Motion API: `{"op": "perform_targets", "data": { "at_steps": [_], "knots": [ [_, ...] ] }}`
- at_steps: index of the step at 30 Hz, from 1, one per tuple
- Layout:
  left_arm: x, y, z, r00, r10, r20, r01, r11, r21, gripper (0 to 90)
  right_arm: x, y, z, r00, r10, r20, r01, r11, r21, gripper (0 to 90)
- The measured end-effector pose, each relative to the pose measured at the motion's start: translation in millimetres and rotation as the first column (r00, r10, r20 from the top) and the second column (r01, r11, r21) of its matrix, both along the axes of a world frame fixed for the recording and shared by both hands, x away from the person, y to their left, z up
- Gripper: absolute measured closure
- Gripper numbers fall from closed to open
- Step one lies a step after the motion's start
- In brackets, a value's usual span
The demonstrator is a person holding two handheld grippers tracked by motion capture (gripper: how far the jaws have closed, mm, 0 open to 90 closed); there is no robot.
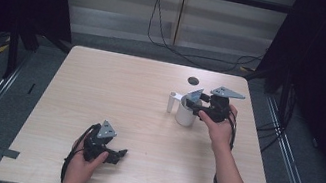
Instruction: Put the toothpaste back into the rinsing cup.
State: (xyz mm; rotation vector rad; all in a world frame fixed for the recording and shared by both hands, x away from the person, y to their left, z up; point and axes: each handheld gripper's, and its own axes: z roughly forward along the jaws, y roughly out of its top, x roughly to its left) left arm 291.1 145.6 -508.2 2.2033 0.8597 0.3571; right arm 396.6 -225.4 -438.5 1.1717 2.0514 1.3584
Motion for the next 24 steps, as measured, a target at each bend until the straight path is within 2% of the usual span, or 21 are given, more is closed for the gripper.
{"op": "perform_targets", "data": {
  "at_steps": [9, 13, 24],
  "knots": [
    [0.0, -0.1, -0.1, 1.0000, 0.000, 0.000, 0.000, 1.0000, -0.001, 15.6, -3.0, -5.7, 3.1, 0.9999, -0.011, -0.010, 0.011, 1.000, 0.001, 28.5],
    [0.0, 0.0, 0.0, 1.0000, 0.000, -0.001, 0.000, 1.0000, -0.001, 15.6, -6.2, -5.9, 3.9, 1.0000, 0.002, -0.010, -0.002, 1.000, -0.018, 27.9],
    [-0.4, 0.0, 0.0, 1.0000, -0.006, 0.000, 0.006, 1.0000, 0.000, 15.7, -15.0, -8.7, 6.6, 0.9996, 0.025, -0.011, -0.025, 0.999, -0.029, 26.3]
  ]
}}
